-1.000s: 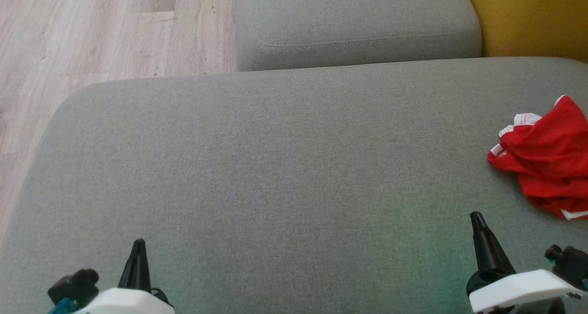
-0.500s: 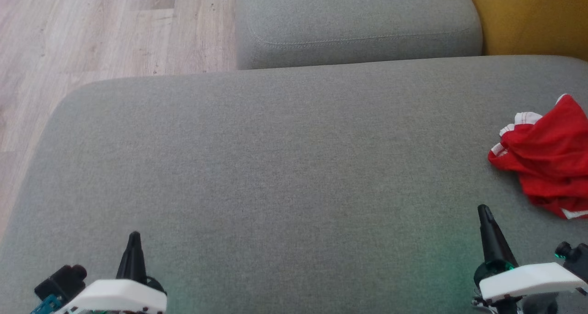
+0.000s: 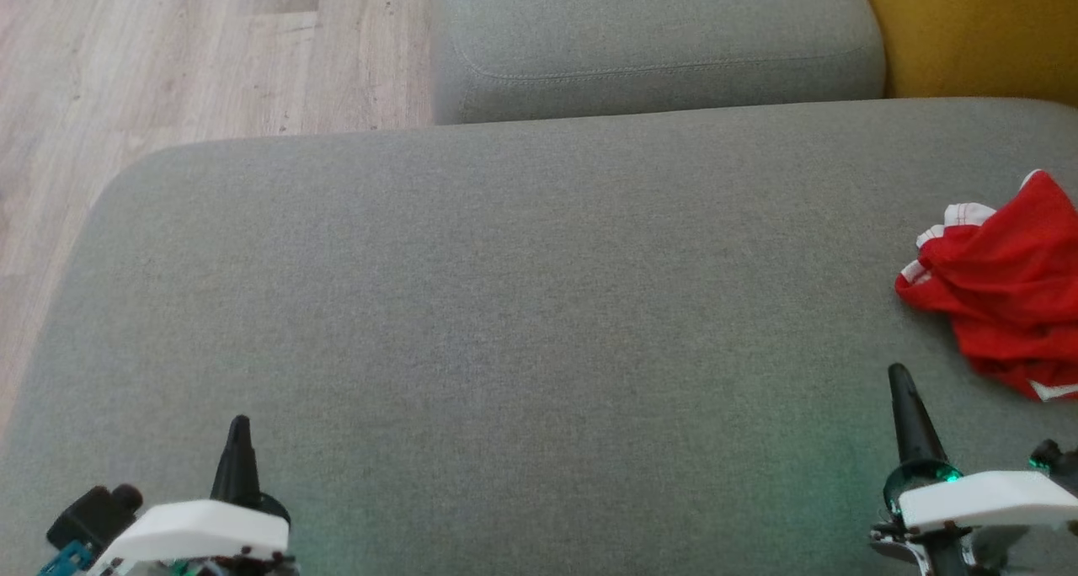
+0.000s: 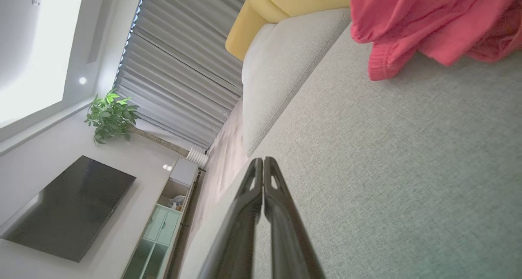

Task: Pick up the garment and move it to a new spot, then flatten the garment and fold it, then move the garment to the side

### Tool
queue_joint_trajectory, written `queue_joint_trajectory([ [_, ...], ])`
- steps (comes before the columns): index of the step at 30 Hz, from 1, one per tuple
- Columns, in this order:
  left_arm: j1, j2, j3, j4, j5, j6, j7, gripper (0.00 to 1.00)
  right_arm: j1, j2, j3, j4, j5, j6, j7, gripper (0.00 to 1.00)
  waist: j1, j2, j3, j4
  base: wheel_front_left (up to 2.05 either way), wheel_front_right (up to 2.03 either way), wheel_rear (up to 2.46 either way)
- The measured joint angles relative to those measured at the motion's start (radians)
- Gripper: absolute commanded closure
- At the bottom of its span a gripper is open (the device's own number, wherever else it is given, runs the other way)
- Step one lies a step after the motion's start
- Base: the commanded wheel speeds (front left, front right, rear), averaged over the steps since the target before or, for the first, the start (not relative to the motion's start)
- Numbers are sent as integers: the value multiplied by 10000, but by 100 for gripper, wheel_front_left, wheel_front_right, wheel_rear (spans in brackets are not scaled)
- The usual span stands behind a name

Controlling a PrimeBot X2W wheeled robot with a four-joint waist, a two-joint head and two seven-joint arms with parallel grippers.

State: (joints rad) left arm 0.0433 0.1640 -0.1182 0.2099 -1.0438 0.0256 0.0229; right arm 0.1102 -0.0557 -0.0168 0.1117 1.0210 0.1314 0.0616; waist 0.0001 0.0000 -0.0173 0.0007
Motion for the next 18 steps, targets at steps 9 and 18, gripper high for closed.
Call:
queue_joint_trajectory([
  [9, -73, -196, 280, 98, -963, -261, 113, 100, -300, -15, -148, 268, 1016, 0, 0, 100, 0, 0, 35, 0, 0, 0, 0],
  [18, -234, -324, 581, 167, -1904, -493, 213, 100, -430, -33, -240, 537, 2044, 0, 4, 100, 0, 0, 69, -3, 0, 0, 0],
])
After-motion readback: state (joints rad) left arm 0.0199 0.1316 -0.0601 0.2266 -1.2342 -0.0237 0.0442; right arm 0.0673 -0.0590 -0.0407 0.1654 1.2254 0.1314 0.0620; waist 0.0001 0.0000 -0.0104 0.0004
